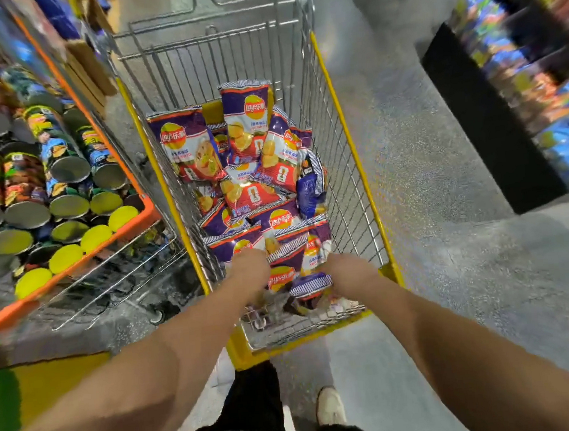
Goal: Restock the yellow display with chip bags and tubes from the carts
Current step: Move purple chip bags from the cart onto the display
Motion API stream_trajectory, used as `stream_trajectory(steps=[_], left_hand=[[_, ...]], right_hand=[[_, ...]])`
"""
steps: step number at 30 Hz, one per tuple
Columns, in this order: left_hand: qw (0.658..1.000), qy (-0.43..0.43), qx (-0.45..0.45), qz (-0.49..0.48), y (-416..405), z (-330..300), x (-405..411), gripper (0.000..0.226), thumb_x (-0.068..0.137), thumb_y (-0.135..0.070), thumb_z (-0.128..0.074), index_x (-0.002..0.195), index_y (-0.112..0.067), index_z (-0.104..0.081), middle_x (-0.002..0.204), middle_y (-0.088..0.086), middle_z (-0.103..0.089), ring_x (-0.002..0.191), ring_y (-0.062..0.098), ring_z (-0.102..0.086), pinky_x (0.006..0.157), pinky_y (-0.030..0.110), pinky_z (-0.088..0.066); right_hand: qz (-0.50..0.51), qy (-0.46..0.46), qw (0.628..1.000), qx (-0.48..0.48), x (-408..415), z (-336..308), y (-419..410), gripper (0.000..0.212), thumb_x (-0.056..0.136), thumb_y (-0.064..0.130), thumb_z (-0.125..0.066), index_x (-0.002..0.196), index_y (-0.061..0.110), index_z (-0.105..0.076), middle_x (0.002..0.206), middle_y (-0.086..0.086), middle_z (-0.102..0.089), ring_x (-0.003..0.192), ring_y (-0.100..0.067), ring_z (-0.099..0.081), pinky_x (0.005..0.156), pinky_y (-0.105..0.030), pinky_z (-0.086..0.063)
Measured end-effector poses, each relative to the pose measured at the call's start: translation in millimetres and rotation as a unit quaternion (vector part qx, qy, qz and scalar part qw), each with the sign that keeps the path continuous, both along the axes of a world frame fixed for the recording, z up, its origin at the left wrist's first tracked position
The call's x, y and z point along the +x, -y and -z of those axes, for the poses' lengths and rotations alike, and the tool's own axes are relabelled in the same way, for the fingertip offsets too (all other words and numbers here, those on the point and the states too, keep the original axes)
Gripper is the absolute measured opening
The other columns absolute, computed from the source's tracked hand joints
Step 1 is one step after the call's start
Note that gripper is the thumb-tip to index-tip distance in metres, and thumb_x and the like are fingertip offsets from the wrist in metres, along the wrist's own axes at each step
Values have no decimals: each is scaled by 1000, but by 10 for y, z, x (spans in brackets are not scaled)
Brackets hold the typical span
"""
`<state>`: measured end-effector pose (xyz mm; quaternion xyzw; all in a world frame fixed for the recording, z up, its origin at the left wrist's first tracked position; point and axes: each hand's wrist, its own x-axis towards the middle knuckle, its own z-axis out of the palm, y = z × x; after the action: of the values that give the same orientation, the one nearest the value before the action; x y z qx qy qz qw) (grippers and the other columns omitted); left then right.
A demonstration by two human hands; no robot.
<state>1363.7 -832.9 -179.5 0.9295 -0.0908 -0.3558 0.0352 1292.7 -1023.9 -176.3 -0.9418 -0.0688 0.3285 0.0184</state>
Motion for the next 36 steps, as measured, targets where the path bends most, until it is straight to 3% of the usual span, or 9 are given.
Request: stream_trajectory(steps=[6,10,15,18,25,29,31,33,36], left_hand=[[982,137,-91,-92,-58,-828,-381,23,93,-26,-56,109,-9,-57,102,12,-63,92,31,-63,67,35,-47],[960,213,-119,-138,-292,-1590,-738,19,91,-32,-59,100,-16,-55,91,6,-63,76,27,-57,62,34,-45],[927,307,-94,-193,-888,-2367,-1367,24,95,-25,-56,116,-12,-55,111,12,-64,105,35,-60,73,36,-43],[909,331,-82,-238,-1350,-2662,-1791,21,94,-27,-57,110,-13,-56,109,10,-64,104,33,-59,75,36,-46],[858,344,-36,-380,-2660,-2984,-3309,31,93,-29,-61,123,-20,-58,119,7,-65,108,29,-59,76,34,-46],[829,315,1,-462,-3401,-2926,-4437,24,95,-30,-59,116,-18,-58,113,7,-63,104,30,-58,70,31,-40],[820,301,19,-486,-3755,-2860,-5055,22,95,-31,-59,111,-16,-57,107,9,-61,101,32,-58,72,34,-45],[809,286,26,-513,-4074,-2801,-5656,27,96,-32,-58,120,-20,-56,112,7,-62,105,33,-59,77,36,-48],[792,271,52,-544,-4504,-2726,-6569,27,96,-29,-56,123,-24,-57,117,7,-63,103,30,-59,74,35,-47]], right_hand=[[-64,78,995,12,-21,-990,205,45,86,34,-65,126,17,-55,120,-10,-60,113,-30,-58,84,-35,-48],[-140,143,980,7,-98,-1710,107,50,87,42,-63,131,23,-48,126,-7,-60,116,-29,-56,84,-36,-47],[-270,201,942,-1,-255,-2500,-480,58,88,52,-59,135,20,-46,122,-8,-62,112,-30,-57,81,-35,-47],[-331,219,918,9,-424,-2826,-929,57,89,53,-59,135,20,-47,123,-8,-62,112,-29,-56,79,-34,-44],[-475,178,861,46,-1117,-3085,-2550,43,86,49,-63,116,19,-53,108,-6,-63,103,-29,-58,69,-32,-41],[-542,133,827,69,-1803,-2998,-3650,42,80,46,-67,114,23,-55,105,-3,-64,95,-26,-59,77,-36,-50],[-574,111,808,73,-2253,-2951,-4170,39,82,40,-66,116,27,-53,103,1,-62,89,-20,-55,71,-31,-44],[-594,95,795,73,-2724,-2899,-4647,44,83,37,-65,125,30,-52,104,2,-60,88,-18,-52,68,-28,-36],[-645,87,755,83,-3476,-2790,-5357,42,84,34,-67,124,26,-55,94,4,-60,89,-20,-57,67,-31,-42]])
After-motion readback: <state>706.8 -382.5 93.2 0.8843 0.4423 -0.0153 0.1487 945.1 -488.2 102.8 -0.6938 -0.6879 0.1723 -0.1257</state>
